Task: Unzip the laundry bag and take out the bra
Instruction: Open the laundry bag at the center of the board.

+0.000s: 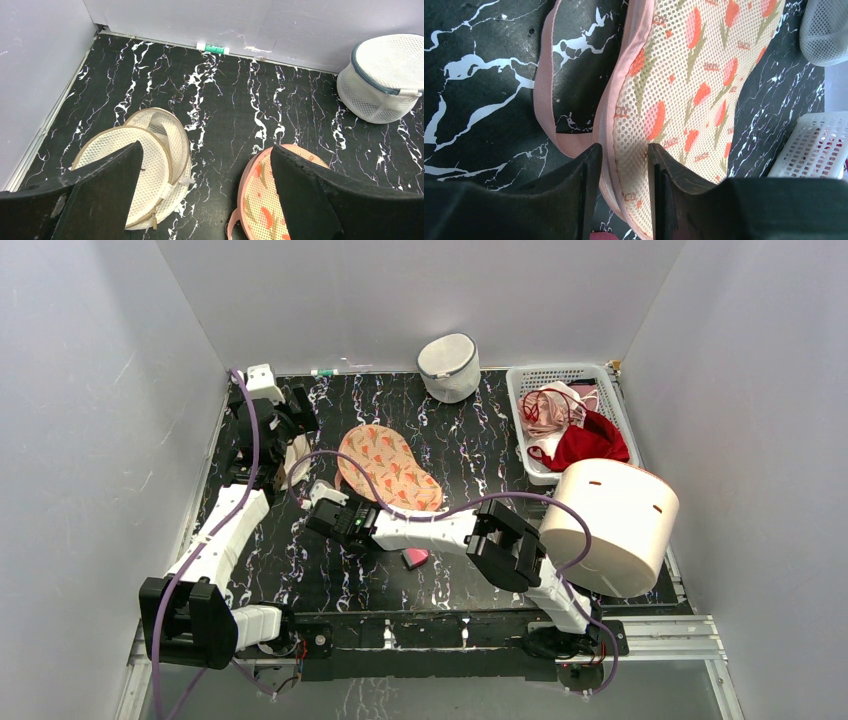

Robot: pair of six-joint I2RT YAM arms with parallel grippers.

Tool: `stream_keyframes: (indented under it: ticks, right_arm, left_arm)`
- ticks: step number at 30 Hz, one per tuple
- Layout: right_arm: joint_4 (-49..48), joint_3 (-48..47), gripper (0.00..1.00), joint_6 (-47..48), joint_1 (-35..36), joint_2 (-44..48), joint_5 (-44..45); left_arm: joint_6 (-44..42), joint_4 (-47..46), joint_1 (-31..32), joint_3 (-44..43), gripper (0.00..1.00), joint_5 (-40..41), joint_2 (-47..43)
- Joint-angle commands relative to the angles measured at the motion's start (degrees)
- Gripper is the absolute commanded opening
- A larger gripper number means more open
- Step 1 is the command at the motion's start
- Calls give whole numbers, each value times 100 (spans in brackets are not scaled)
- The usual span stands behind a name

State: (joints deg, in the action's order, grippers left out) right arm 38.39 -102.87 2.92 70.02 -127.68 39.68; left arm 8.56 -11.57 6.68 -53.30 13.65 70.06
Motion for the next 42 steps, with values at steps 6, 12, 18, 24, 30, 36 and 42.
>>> stream_keyframes:
  ticks: [6,12,18,24,30,36,42]
  right_arm:
    - [-446,-158,18,-151,12,263,253]
    - [-375,-153,0,-273,12,279,281]
    - [-609,92,0,-525,-3,792,26]
    - [-1375,865,0,-1198,-312,1718,-1020]
    - [-2625,2146,0,-2512,-1191,2713,-2877]
    - [-3907,3480,0,-3729,-2007,3502,-4130]
    - [-4286,4367,0,-4350,-2679,3962,-4285]
  left_arm:
    - [106,-64,-96,-68,98,-131,-36]
    - [120,-60,-121,-67,98,-148,-26]
    - [50,-44,-154,-86,98,-112,-33]
    - [32,-29,-193,-95,98,-78,-75]
    - [66,-38,-193,-86,98,-115,-89]
    - [94,-38,-193,-84,98,-159,-102]
    - [120,-47,-198,-79,98,-190,-81]
